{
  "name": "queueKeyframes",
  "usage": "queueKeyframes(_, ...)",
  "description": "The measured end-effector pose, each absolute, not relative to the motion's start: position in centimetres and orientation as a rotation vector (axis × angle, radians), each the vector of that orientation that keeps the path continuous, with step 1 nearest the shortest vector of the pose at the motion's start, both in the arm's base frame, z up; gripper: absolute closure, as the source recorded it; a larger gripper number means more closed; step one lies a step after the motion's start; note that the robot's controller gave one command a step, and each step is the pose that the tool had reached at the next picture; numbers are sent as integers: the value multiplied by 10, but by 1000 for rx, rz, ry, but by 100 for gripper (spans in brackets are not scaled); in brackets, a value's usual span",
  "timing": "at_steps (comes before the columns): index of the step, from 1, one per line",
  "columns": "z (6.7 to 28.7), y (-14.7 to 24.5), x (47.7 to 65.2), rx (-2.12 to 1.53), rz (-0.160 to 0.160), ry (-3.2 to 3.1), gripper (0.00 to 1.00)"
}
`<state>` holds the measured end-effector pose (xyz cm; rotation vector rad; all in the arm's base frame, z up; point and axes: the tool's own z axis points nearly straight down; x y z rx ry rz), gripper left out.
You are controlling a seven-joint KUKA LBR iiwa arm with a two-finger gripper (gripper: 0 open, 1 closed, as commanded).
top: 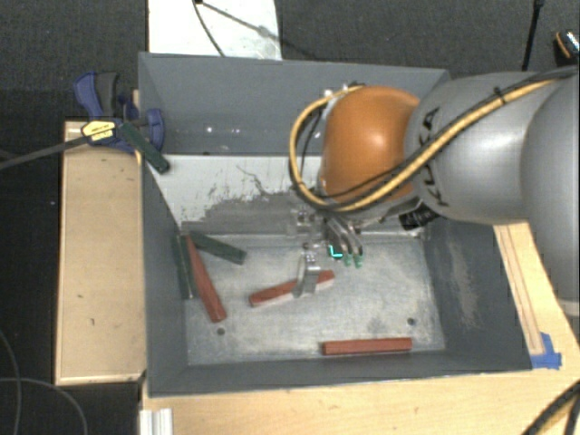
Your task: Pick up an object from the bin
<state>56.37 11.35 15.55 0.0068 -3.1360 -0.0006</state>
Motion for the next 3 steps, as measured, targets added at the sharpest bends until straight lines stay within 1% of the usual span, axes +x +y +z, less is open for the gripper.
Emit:
queueKeyframes(1, 66, 74, 530, -112, 3, -3132, 0)
queueKeyframes(2, 71, 77, 533, -118, -2, -3141, 100)
queueKeyframes(3, 205, 95, 588, -93, -6, -3153, 100)
